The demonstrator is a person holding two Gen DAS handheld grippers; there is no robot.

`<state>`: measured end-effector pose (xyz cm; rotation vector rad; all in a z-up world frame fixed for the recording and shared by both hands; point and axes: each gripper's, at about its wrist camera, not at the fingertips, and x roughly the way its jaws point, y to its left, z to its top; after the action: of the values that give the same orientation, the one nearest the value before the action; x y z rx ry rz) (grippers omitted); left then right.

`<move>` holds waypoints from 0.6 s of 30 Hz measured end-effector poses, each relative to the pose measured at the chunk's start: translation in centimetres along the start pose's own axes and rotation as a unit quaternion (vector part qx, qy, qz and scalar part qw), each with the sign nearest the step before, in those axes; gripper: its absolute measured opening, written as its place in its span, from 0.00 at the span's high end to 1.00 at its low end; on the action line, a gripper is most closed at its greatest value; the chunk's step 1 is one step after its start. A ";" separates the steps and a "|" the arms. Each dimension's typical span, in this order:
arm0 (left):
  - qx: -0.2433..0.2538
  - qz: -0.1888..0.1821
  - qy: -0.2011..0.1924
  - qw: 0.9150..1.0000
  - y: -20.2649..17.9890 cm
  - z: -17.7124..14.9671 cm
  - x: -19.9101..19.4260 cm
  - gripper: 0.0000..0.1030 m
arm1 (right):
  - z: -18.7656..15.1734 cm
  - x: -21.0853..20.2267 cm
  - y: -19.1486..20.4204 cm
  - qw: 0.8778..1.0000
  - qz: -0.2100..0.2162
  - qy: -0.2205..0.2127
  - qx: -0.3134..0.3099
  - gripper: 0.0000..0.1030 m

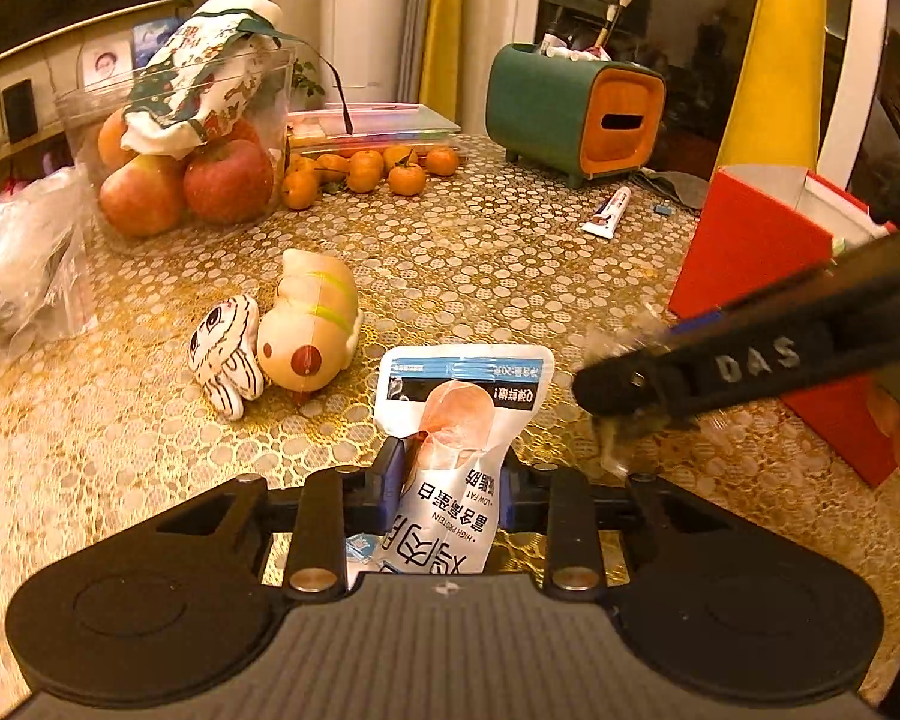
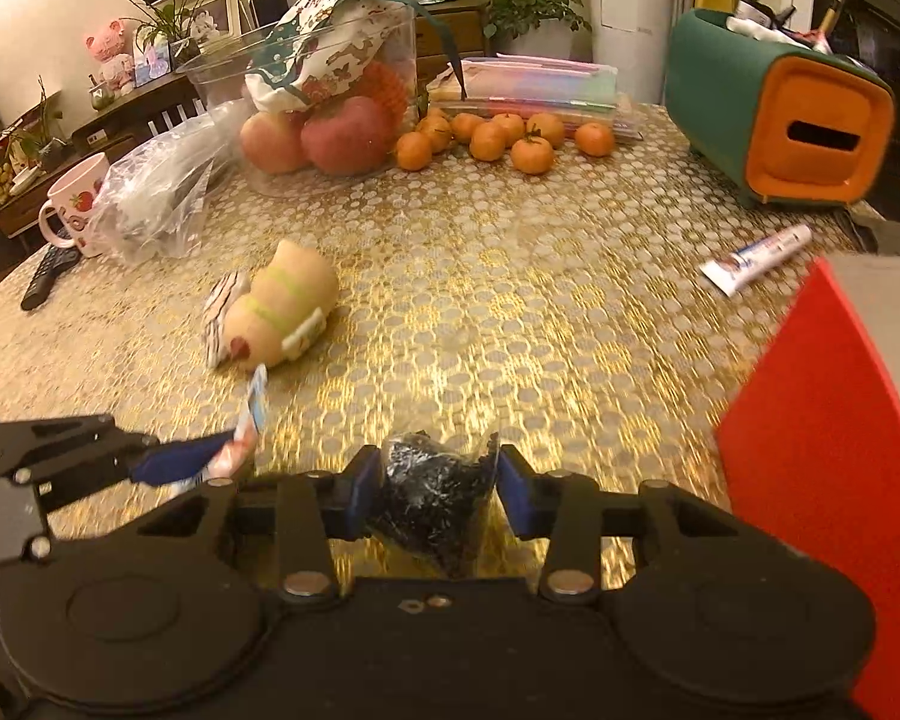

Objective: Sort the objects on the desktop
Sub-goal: 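Grasp the white-and-blue packet with the left gripper while the right grasps the black bag, then carry the white packet and black bag with both tools over the red box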

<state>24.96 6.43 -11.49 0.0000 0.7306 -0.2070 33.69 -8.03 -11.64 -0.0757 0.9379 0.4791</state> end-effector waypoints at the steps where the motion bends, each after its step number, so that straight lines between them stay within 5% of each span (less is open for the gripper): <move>1: -0.004 0.000 0.000 1.000 -0.1 -0.1 -0.3 0.74 | -0.3 -0.4 -0.1 1.000 0.002 0.000 0.001 0.61; 18: -0.041 -0.008 0.003 0.999 -3.0 -1.3 -5.2 0.83 | -3.2 -7.1 -0.4 0.999 0.018 -0.030 -0.009 0.73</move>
<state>19.76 4.58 -8.83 -0.0838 0.7454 -0.1929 27.90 -11.86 -8.00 -0.0603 0.8782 0.5205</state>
